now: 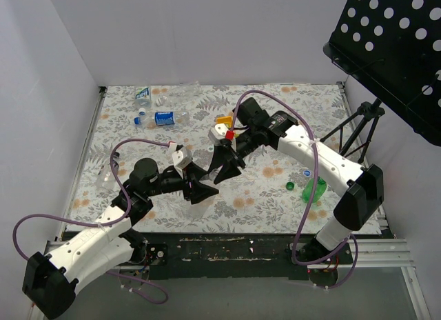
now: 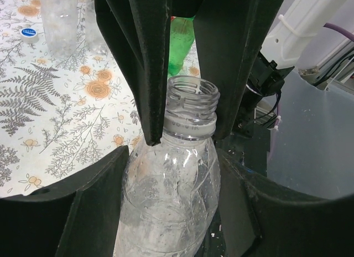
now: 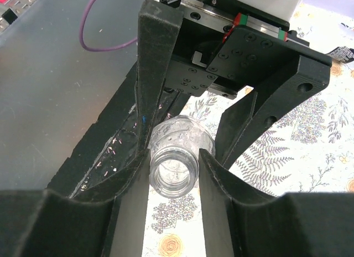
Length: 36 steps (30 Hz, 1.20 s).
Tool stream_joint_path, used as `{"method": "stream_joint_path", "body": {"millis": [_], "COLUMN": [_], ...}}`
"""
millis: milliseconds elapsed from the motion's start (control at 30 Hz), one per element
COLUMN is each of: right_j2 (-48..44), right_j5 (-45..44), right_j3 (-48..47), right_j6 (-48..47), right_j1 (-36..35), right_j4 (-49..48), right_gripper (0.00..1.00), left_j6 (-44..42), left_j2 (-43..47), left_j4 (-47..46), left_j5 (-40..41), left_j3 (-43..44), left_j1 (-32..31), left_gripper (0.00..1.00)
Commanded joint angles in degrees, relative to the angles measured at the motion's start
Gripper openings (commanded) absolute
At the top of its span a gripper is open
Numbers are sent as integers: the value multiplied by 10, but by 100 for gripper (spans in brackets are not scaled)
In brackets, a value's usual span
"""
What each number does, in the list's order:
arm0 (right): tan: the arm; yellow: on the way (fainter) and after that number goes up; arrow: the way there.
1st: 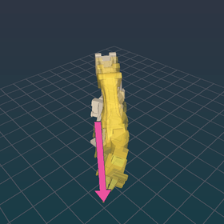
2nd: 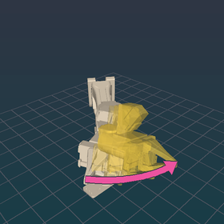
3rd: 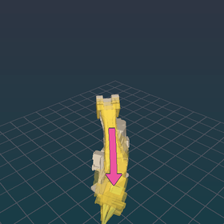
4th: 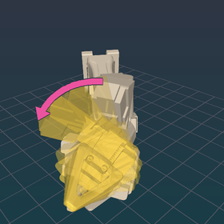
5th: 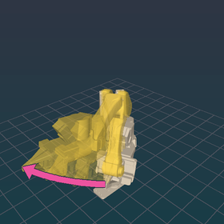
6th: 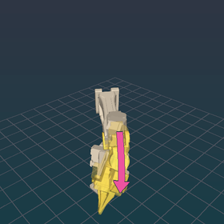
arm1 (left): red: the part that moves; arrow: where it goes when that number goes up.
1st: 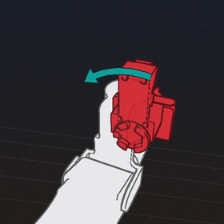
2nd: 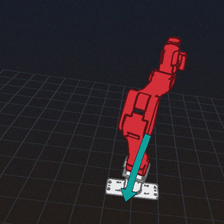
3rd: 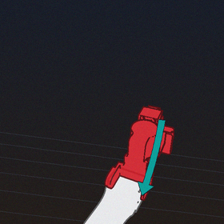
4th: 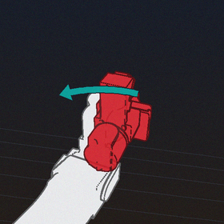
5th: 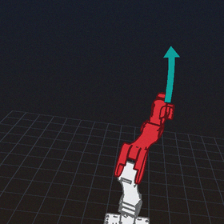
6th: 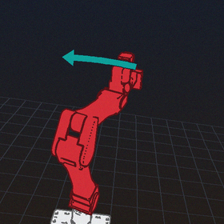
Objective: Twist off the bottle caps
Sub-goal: Place the plastic bottle at the center of the board.
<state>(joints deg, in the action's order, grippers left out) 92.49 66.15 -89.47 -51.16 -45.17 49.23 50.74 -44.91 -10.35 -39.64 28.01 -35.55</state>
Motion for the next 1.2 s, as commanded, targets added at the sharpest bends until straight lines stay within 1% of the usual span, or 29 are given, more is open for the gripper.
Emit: {"method": "stream_joint_path", "body": {"millis": [0,67,133,167,233,267,333,367,500,567,600,633,733,800,900,1000,1067,1167], "right_j2": [8,12,15,16,20,22,24,25,23,24,25,26,32,38,53,66,84,112], "right_j5": [30,29,29,28,17,12,-2,-10,-34,-41,-45,-54,-100,-139,-218,-308,-355,-386], "right_j3": [-17,-18,-25,-28,-40,-47,-56,-59,-67,-72,-75,-80,-98,-118,-152,-168,-188,-223], "right_j6": [1,-3,-5,-6,-3,1,4,9,29,36,40,44,70,110,162,188,201,217], "right_j1": [-20,-20,-20,-19,-19,-19,-19,-19,-13,-7,-5,-4,6,19,44,58,59,60], "right_j4": [24,27,31,35,40,44,48,47,39,37,35,33,22,0,-32,-71,-74,-77], "right_gripper": [33,28,13,2,1,1,1,1,1,1,1,1,1,1,1,1,1,1], "left_j6": [-8,-9,-9,-8,-7,-8,-9,-12,-32,-44,-50,-56,-92,-117,-150,-170,-171,-156], "left_j2": [3,9,12,14,19,23,33,39,64,73,75,77,85,97,117,141,157,178], "left_j4": [-31,-33,-34,-36,-36,-35,-31,-26,3,25,37,53,119,163,214,234,231,213], "left_j5": [52,54,56,58,63,68,82,89,106,109,112,113,136,170,244,318,351,372], "left_j3": [9,8,8,7,5,2,-1,-2,-2,2,6,11,35,56,80,77,59,28], "left_j1": [3,3,4,3,3,4,4,3,4,4,4,4,4,4,4,4,4,4], "left_gripper": [2,3,9,13,28,36,59,66,85,91,97,98,98,98,98,98,98,98]}}
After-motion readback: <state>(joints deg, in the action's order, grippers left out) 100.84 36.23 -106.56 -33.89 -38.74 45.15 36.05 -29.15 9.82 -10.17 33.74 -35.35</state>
